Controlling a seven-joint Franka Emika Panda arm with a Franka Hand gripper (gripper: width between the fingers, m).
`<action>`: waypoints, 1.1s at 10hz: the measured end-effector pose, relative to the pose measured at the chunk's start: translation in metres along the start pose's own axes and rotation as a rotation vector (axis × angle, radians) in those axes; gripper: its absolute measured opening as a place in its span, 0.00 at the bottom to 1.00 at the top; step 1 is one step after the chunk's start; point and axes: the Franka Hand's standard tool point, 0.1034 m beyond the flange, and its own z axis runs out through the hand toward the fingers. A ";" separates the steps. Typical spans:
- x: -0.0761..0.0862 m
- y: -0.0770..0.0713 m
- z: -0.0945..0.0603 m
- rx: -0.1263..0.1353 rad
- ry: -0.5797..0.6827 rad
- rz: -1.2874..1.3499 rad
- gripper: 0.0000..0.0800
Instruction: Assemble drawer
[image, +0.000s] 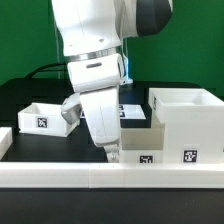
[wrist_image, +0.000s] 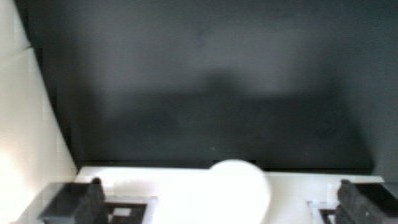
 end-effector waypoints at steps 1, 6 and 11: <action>-0.001 0.000 0.000 0.000 0.000 0.001 0.81; 0.003 -0.003 0.006 -0.008 -0.002 0.046 0.81; 0.002 0.000 0.006 -0.013 -0.037 -0.040 0.81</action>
Offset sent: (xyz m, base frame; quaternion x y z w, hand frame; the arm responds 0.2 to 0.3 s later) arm -0.0033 0.0207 -0.0033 -0.0194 0.0396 0.0147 0.9989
